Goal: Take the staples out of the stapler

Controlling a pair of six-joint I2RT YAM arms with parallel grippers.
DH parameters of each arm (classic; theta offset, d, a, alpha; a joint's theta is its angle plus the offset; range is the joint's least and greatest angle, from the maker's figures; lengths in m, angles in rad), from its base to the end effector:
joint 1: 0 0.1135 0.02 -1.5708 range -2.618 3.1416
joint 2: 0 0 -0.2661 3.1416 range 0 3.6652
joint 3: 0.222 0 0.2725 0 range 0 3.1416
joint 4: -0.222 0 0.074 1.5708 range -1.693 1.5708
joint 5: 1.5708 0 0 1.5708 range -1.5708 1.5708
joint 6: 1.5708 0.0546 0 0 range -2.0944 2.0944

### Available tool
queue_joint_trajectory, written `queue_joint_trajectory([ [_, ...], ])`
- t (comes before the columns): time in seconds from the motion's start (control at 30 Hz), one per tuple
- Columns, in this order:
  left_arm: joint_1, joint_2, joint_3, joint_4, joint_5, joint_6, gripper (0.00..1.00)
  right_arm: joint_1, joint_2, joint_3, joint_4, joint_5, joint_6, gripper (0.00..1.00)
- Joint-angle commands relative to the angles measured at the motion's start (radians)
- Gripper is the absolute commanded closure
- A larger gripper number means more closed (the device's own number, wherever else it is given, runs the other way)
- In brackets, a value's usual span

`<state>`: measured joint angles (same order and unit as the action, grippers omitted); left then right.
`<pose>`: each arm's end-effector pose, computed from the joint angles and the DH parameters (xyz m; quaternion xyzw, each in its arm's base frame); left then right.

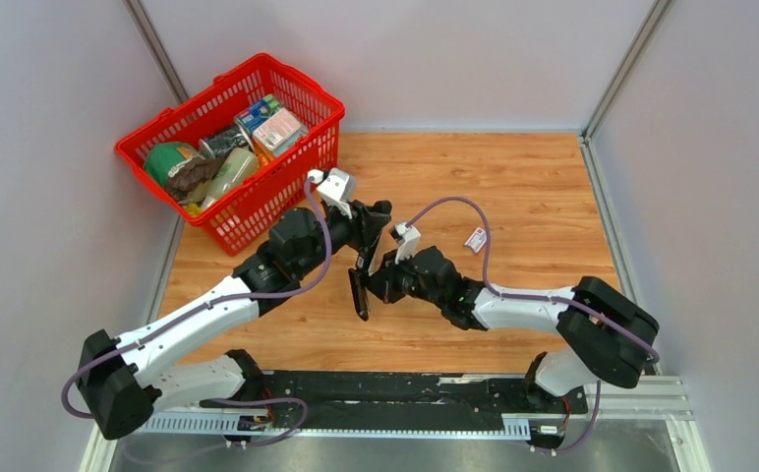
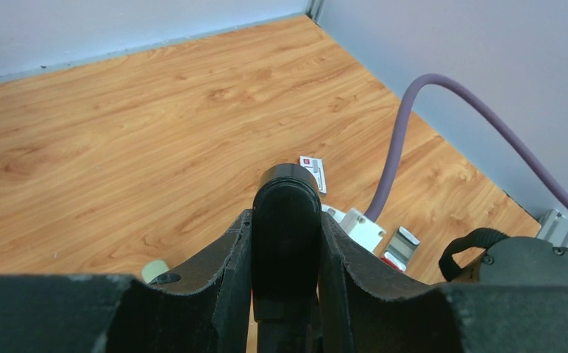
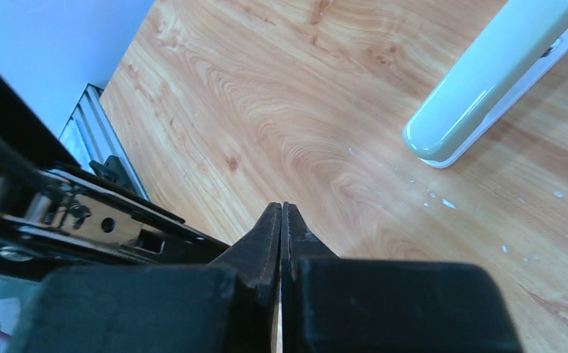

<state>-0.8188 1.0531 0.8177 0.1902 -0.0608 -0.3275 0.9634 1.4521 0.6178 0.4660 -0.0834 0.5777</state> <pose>0.1999 -0.2089 0.3353 0.1554 0.7060 -0.3561 0.5922 0.1853 0.2746 0.1749 -0.1810 0.8041 0.4183 0.3816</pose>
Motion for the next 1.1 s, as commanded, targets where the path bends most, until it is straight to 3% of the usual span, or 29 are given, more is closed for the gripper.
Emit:
queue_joint_trajectory([
  [0.0,-0.005,0.018,0.112,0.043,0.03,-0.016,1.0,0.001,0.03,-0.006,0.151,-0.064,0.063,1.0],
  [0.7,-0.005,0.168,0.331,-0.27,0.055,0.03,1.0,0.003,0.116,0.005,0.264,-0.085,0.053,1.0],
  [1.07,-0.005,0.131,0.314,-0.29,0.055,0.038,1.0,0.001,0.073,-0.003,0.214,-0.039,0.031,1.0],
])
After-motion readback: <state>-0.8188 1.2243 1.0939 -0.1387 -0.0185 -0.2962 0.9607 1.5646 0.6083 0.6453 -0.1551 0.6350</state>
